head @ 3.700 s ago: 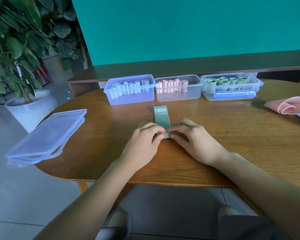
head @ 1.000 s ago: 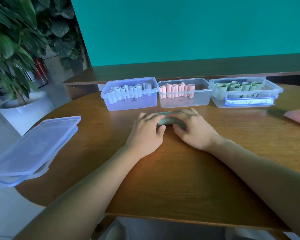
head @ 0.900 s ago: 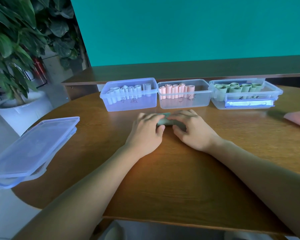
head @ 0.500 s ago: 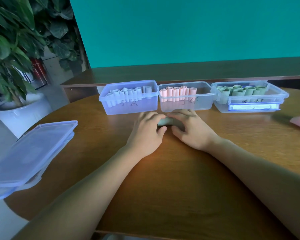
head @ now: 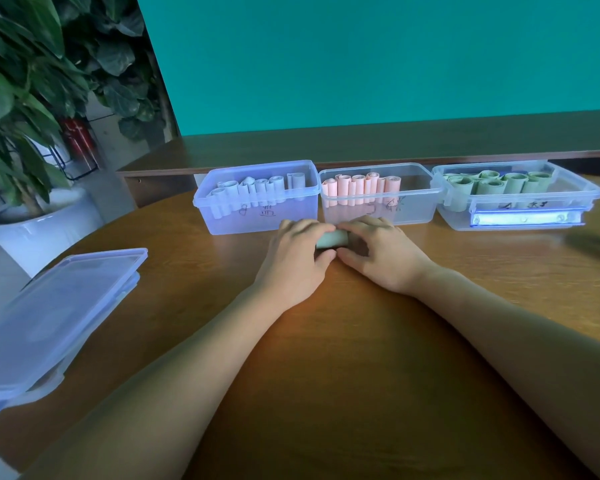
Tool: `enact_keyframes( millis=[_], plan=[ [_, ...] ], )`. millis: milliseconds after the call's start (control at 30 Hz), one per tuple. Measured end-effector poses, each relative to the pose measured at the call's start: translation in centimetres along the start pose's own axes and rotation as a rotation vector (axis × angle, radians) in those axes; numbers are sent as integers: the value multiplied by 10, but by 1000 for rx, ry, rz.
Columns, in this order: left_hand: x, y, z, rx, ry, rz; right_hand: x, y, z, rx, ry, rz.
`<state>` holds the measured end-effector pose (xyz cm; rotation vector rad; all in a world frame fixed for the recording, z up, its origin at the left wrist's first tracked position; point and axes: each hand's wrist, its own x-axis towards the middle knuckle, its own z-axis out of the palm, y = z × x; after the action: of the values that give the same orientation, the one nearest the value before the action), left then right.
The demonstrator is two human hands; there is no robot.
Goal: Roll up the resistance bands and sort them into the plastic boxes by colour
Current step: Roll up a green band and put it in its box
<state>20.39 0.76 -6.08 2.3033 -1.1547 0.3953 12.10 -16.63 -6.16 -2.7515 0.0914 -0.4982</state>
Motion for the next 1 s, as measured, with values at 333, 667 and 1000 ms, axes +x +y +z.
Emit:
enact_keyframes(
  millis=[333, 667, 1000],
  plan=[
    [12, -5, 3, -67, -39, -81, 14, 5, 4, 113, 32, 4],
    [0, 13, -8, -59, -67, 16, -13, -2, -10, 300, 98, -26],
    [-16, 74, -2, -420, -100, -69, -82, 2, -68, 716, 168, 73]
  ],
)
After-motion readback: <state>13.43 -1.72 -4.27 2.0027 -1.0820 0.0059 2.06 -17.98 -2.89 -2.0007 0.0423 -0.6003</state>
